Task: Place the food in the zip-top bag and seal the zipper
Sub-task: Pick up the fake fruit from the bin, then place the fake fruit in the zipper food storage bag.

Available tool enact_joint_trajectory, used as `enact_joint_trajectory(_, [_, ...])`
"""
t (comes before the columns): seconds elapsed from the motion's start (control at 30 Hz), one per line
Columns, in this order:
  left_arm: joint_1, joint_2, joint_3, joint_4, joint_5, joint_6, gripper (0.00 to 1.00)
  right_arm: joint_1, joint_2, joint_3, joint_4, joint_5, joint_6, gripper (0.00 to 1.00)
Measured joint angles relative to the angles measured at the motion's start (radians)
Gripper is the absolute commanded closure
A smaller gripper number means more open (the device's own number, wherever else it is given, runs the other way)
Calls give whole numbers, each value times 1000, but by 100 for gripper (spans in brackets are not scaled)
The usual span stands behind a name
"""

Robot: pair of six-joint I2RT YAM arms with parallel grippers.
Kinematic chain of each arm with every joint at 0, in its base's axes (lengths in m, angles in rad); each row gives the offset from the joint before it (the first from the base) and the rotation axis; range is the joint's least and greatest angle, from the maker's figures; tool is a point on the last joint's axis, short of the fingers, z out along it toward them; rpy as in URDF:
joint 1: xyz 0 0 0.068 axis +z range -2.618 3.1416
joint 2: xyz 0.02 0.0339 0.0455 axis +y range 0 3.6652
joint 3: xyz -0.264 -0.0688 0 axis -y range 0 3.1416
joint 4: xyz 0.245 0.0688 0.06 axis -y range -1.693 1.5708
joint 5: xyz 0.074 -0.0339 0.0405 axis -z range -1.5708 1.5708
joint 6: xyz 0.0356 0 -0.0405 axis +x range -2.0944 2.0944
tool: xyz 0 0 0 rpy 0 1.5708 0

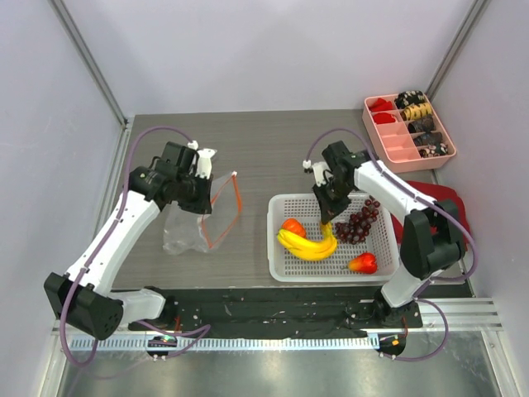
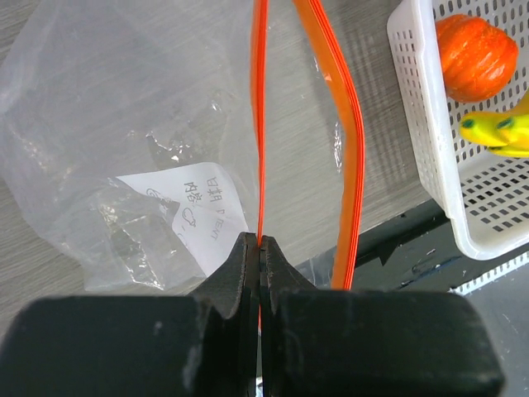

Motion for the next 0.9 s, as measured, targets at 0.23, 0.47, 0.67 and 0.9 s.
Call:
enact_joint_trajectory(0.23, [0, 9, 21, 35, 2, -24, 100, 0, -129, 151, 29, 19, 41, 99])
enact_joint_trajectory(0.47, [0, 12, 29, 66, -37, -82, 100, 13, -191, 356, 97, 109, 82, 99])
enact_joint_trajectory(0.67, [-32, 10, 29, 134, -238, -193, 100, 30, -122, 480, 111, 223, 226, 99])
enact_joint_trajectory(0.9, [-64, 13, 29, 195, -332, -285, 100, 59, 7, 605, 116, 262, 468, 99])
